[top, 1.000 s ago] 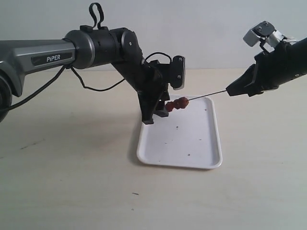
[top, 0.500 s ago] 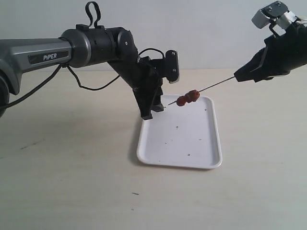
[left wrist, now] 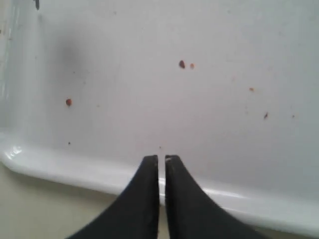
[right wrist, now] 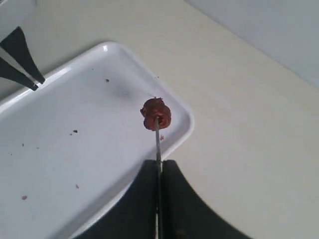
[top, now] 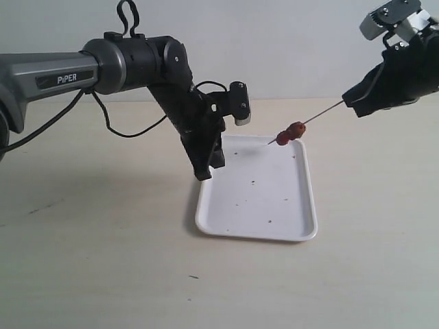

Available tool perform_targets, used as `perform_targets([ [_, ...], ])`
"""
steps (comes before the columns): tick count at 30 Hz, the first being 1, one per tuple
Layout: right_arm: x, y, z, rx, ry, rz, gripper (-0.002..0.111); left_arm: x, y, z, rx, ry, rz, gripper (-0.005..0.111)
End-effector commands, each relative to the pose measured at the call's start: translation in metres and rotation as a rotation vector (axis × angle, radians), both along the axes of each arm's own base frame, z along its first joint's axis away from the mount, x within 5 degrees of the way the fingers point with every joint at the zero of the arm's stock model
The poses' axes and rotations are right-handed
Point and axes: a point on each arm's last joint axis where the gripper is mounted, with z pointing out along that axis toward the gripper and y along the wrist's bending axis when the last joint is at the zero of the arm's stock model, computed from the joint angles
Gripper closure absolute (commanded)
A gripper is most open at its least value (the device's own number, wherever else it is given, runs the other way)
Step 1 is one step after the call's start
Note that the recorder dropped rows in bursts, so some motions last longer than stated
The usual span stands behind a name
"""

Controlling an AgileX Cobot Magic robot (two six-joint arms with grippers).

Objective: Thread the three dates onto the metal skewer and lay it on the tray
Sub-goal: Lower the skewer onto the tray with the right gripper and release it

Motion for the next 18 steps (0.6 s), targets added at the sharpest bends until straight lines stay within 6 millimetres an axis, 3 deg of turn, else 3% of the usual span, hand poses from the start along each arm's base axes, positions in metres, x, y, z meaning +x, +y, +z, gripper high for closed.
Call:
perform_targets([
  [1,-0.012,0.022,0.006,-0.093,-0.098,0.025,0.108,0.000,0.006,0.010,-0.012,0.014,0.038,0.107],
  [9,-0.038,0.061,-0.007,-0.196,-0.184,0.040,0.108,0.009,0.022,0.019,-0.039,0.050,0.154,0.107],
  [18,-0.067,0.093,-0.042,-0.273,-0.172,0.092,0.108,0.013,0.034,0.020,-0.057,0.104,0.215,0.107],
])
